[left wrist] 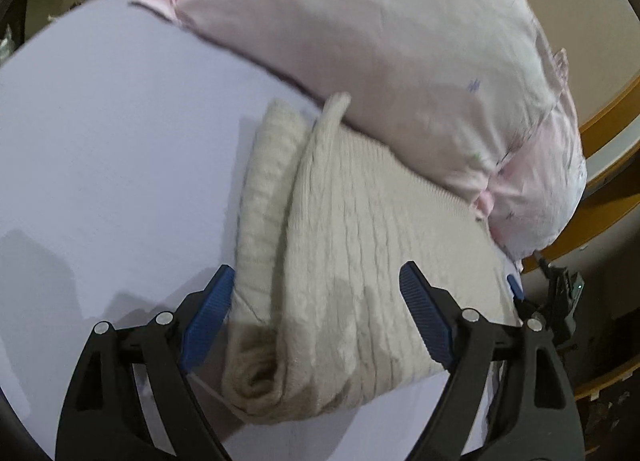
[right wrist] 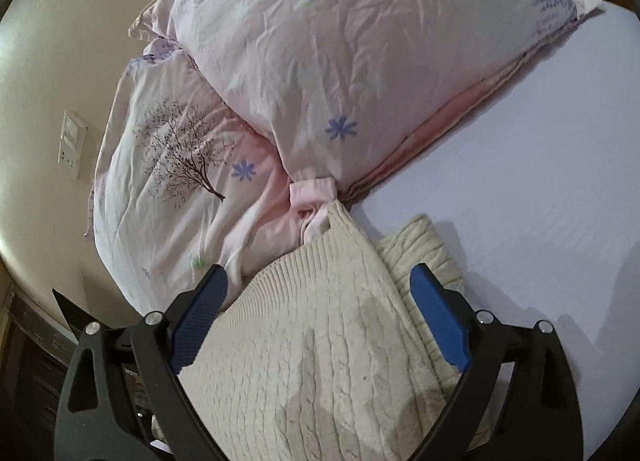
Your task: Fold small clothes
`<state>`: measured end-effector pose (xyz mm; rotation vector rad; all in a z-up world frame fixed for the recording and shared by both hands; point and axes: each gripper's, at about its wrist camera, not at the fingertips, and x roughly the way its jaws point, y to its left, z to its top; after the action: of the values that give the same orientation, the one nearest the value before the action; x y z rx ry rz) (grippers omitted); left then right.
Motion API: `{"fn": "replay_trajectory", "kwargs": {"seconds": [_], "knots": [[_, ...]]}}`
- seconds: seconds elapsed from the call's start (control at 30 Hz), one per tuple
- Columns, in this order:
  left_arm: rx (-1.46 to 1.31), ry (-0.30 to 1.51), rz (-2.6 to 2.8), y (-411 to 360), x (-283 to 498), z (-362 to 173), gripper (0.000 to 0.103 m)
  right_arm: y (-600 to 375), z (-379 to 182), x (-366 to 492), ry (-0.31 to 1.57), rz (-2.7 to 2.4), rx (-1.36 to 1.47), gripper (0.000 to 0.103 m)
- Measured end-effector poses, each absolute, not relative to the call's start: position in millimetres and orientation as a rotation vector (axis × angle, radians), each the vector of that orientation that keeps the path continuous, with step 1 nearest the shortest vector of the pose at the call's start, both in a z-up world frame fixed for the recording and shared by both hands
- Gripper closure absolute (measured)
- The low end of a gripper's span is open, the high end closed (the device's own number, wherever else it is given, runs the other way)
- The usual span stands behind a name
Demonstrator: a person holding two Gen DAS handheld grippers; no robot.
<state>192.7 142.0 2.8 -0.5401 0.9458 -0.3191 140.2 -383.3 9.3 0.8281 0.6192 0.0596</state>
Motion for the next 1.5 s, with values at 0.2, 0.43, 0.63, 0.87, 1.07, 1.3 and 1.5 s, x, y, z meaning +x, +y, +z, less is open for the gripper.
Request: {"fn": "replay_trajectory", "kwargs": {"seconds": [0.2, 0.43, 0.63, 0.87, 1.07, 1.3, 1.5], "knots": [[-0.708, 0.96, -0.283, 145, 197, -8, 0.058, -383, 7, 142, 0.634, 0.097, 0.888, 0.011], [-0.961, 0.901, -0.466, 134, 192, 11, 0.086, -388, 16, 138, 0.6, 0.148, 0.915, 0.011], [-0.805, 0.767, -0.871, -18, 201, 90, 0.086, -406, 33, 127, 0.526, 0.135, 0.896, 0.011], [-0.678, 1.105, -1.069, -204, 235, 29, 0.084, -452, 32, 114, 0.495, 0.067, 0.945, 0.011], [-0.662, 0.839, -0.956, -120, 214, 60, 0.042, -452, 29, 129, 0.649, 0.177, 0.946, 0.005], [-0.472, 0.974, -0.622, -77, 214, 20, 0.038, -421, 4, 159, 0.932, 0.178, 0.833, 0.005], [-0.409, 1.022, -0.634, -107, 213, 2, 0.021, -407, 2, 160, 0.941, 0.188, 0.759, 0.011]]}}
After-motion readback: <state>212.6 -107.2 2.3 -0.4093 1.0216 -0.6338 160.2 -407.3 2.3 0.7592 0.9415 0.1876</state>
